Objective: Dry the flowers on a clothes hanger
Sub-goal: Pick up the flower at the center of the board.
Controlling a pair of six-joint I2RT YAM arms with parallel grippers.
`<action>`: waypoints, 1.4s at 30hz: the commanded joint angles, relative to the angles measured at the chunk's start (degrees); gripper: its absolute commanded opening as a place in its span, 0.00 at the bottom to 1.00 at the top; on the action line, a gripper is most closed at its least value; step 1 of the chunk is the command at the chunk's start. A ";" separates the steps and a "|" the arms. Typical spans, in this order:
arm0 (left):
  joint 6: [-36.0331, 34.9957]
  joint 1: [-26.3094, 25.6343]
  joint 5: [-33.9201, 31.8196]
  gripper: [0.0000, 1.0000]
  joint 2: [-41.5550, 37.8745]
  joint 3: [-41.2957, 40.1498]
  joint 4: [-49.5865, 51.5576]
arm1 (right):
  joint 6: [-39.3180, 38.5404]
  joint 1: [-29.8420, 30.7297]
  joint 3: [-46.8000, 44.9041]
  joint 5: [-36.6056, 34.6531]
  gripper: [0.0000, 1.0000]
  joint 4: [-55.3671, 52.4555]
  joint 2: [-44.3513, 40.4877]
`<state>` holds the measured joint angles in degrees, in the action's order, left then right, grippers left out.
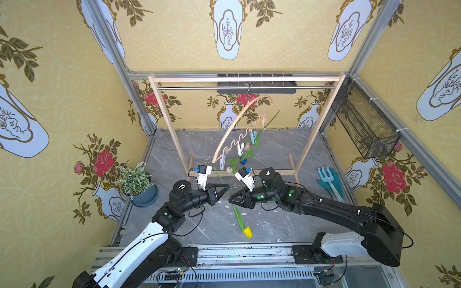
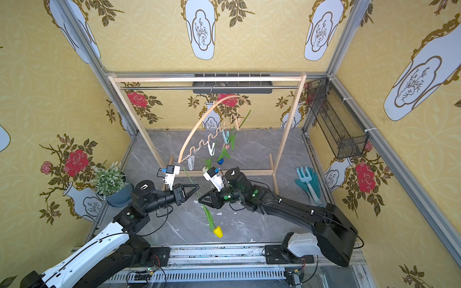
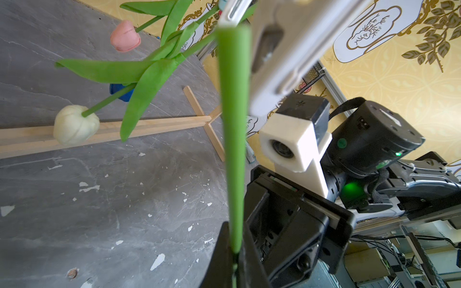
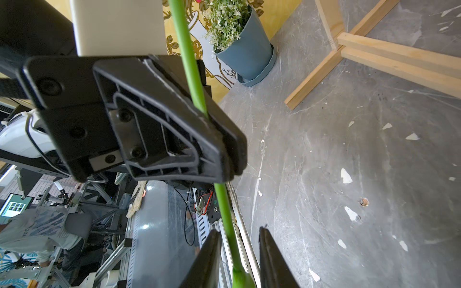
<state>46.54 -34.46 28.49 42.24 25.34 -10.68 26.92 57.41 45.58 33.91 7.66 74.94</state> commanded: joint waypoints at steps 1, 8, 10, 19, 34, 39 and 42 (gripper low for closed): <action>-0.58 0.06 -0.19 0.00 -0.14 -0.38 -1.61 | -0.63 0.10 0.66 -0.42 0.28 1.92 0.18; -0.56 0.09 -0.41 0.00 -0.23 -0.38 -1.65 | -1.01 0.50 1.09 -0.60 0.07 1.08 1.00; -0.87 0.09 -0.42 0.00 -0.23 -0.32 -1.26 | -1.16 0.61 1.00 -0.93 0.01 0.87 0.69; -6.88 0.18 -1.68 0.00 0.00 3.27 7.99 | -5.37 0.78 3.31 -2.69 0.00 -7.53 -0.35; -9.49 0.44 -6.93 0.42 2.40 7.00 15.67 | -8.39 3.15 4.55 -7.77 0.00 -15.04 0.13; -9.10 0.94 -16.52 0.61 -3.17 6.90 20.39 | -6.41 3.06 -0.14 -12.00 0.00 -16.59 -2.98; -7.76 1.73 -25.63 0.54 -5.43 7.64 25.56 | -4.42 3.13 -3.46 -14.23 0.00 -17.80 -7.09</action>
<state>37.82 -33.30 13.04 37.91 32.49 9.74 20.23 60.47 43.68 23.07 -9.30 70.22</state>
